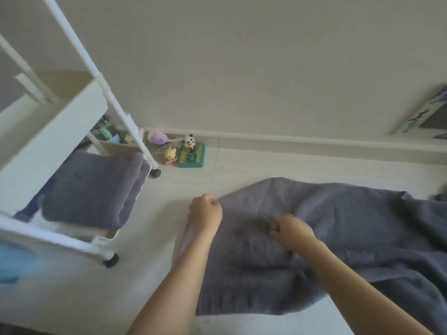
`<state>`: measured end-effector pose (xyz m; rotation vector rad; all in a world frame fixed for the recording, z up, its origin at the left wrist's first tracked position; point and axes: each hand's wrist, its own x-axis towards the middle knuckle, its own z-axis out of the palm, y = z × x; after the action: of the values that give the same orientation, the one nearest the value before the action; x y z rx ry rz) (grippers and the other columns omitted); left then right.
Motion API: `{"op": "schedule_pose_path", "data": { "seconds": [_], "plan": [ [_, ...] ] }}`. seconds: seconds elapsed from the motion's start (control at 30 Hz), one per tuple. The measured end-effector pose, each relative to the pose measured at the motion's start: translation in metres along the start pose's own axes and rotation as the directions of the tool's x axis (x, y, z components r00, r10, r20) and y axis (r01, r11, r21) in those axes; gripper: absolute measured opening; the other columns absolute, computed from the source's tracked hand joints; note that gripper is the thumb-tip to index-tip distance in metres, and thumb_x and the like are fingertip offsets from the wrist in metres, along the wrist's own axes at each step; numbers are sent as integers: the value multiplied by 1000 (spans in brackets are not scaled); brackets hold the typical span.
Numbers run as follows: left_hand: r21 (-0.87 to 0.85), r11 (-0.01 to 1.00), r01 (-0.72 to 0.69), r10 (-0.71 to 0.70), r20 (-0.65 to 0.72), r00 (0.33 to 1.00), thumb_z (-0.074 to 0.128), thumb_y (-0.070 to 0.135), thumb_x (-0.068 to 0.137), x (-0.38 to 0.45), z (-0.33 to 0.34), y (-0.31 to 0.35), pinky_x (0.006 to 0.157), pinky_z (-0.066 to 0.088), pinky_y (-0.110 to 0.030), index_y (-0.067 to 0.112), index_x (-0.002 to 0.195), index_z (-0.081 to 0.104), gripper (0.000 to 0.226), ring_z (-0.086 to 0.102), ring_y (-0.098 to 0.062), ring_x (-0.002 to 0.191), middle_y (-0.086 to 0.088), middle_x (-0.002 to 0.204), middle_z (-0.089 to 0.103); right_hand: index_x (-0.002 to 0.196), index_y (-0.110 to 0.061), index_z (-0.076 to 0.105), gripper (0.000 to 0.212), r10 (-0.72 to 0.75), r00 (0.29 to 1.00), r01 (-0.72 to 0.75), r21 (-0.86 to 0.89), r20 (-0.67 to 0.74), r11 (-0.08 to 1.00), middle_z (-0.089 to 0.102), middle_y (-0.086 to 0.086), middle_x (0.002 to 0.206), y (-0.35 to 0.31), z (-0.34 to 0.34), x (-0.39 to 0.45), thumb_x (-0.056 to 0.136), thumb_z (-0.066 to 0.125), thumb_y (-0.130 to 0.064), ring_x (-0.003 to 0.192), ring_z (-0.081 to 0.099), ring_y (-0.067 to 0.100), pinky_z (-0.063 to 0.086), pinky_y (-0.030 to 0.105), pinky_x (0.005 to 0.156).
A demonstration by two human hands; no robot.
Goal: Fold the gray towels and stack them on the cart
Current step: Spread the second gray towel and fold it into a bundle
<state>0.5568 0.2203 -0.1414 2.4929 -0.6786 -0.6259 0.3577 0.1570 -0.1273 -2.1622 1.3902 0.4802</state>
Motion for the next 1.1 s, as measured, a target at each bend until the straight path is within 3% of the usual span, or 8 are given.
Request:
{"op": "schedule_pose_path", "data": {
  "seconds": [0.13,0.23,0.43,0.6,0.7,0.87,1.0,1.1],
  "plan": [
    [125,971,-202,201,20,979,54,36,90,16,20,22,94,38,-37,23,115,66,30,51,-25,117,-1,124,59,135,-19,42,43,73,944,-39,112,-322,993,42,5,135,14,2,13,95,44,-35,126,35,26,41,36,95],
    [170,955,-243,229,98,968,57,46,87,22,35,28,94,33,-37,26,115,66,35,53,-23,113,1,115,64,140,-23,37,48,75,939,7,237,-335,972,41,3,140,26,12,24,95,46,-37,129,32,26,35,37,102],
    [111,904,-413,395,153,906,67,33,83,14,46,40,80,47,-32,19,75,73,17,60,-21,89,-1,88,66,136,-24,46,42,102,914,117,495,-394,861,47,2,136,46,25,30,94,51,-28,123,36,24,31,36,105],
    [-16,952,-305,303,189,934,56,33,91,3,49,45,80,47,-32,18,103,60,19,61,-23,97,0,101,66,136,-26,45,42,110,928,121,566,-356,816,46,-2,136,47,25,28,94,51,-28,125,32,20,29,33,105],
    [-64,968,-243,251,242,937,59,42,88,0,52,47,92,45,-34,20,128,53,47,58,-23,109,-2,113,65,137,-25,45,42,112,936,117,596,-333,795,44,-3,138,48,23,28,95,50,-28,127,29,18,25,30,105],
    [-125,958,-258,282,262,923,48,35,95,-4,57,48,72,41,-29,11,92,68,32,58,-26,86,-13,94,65,137,-24,44,43,115,944,103,610,-308,786,43,-1,139,48,21,29,95,50,-28,130,27,19,23,31,107],
    [-21,957,-290,282,312,907,55,34,93,-2,59,41,97,42,-31,18,130,55,41,54,-21,116,-4,129,52,138,-23,43,43,110,951,100,626,-288,773,42,-1,141,49,20,27,95,49,-28,131,25,19,21,30,106],
    [-37,973,-228,228,308,924,66,34,85,-4,63,37,89,46,-29,16,115,64,35,60,-20,108,0,113,66,139,-23,42,45,120,952,86,623,-280,777,41,-1,141,48,20,28,95,48,-29,131,25,21,21,33,108]
  ]
}}
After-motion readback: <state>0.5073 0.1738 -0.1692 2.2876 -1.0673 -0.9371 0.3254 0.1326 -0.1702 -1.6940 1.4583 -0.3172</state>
